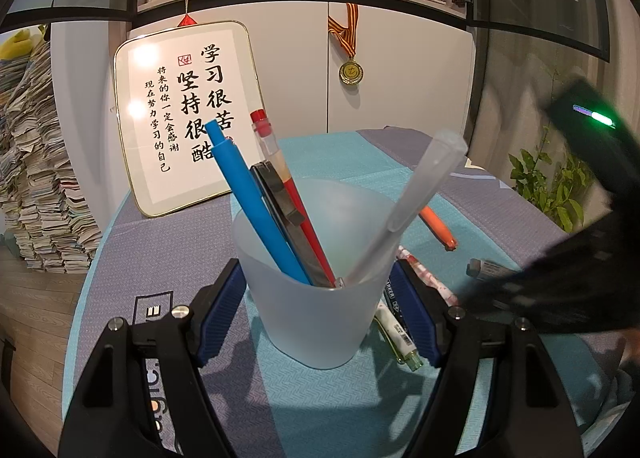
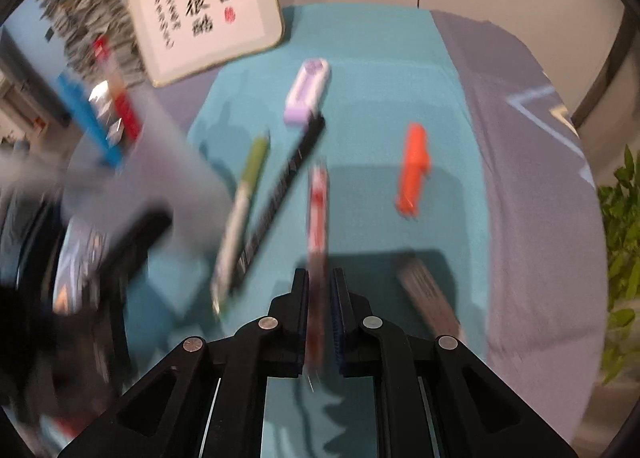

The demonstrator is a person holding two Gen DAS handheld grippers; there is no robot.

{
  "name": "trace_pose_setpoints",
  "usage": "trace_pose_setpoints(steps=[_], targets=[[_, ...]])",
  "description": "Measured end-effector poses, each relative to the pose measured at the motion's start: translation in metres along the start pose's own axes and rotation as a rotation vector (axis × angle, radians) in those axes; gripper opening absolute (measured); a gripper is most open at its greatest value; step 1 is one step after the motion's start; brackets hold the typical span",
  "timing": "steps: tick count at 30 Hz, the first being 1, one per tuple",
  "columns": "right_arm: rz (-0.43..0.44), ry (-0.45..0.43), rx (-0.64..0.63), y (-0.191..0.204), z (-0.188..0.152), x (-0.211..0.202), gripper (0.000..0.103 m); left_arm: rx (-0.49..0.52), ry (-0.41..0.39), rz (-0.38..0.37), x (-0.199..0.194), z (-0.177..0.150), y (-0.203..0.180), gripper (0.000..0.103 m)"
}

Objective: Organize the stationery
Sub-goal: 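Lower the right gripper onto the pink patterned pen and grasp it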

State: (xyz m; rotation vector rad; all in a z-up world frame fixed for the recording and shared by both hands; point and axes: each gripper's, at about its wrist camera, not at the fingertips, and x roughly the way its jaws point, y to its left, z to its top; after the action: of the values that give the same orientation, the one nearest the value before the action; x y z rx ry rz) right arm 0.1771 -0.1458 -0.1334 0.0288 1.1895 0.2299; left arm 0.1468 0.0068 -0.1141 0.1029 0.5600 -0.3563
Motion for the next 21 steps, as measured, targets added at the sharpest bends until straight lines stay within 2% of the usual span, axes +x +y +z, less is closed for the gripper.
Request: trace_pose_setpoints(steps=[3,5,7,11,16,17,21], targets=[[-0.01,0.056,-0.031,-0.008,-0.022,-0.011,0.012,0.001,0.0,0.001,0.0,0.0,0.0,0.075],[-0.027,0.05,-0.019,-0.012,-0.027,-0.018,0.012,0.001,0.0,0.001,0.0,0.0,0.0,0.075],[-0.032,0.011,-0.017,-0.013,-0.022,-0.021,0.012,0.0,0.0,0.0,0.0,0.0,0.001,0.074],[0.033,-0.01,0.002,-0.009,0.003,-0.014,0.013,-0.002,0.0,-0.002,0.0,0.0,0.002,0.074],[-0.007,-0.012,-0.019,0.002,0.027,0.004,0.015,-0.001,0.0,-0.002,0.0,0.0,0.001,0.074],[-0.012,-0.009,-0.013,0.003,0.03,0.007,0.018,-0.001,0.0,-0.001,0.0,0.0,0.001,0.074],[-0.015,-0.002,-0.022,0.007,0.04,0.017,0.043,0.005,-0.018,0.015,-0.005,-0.001,0.0,0.075]])
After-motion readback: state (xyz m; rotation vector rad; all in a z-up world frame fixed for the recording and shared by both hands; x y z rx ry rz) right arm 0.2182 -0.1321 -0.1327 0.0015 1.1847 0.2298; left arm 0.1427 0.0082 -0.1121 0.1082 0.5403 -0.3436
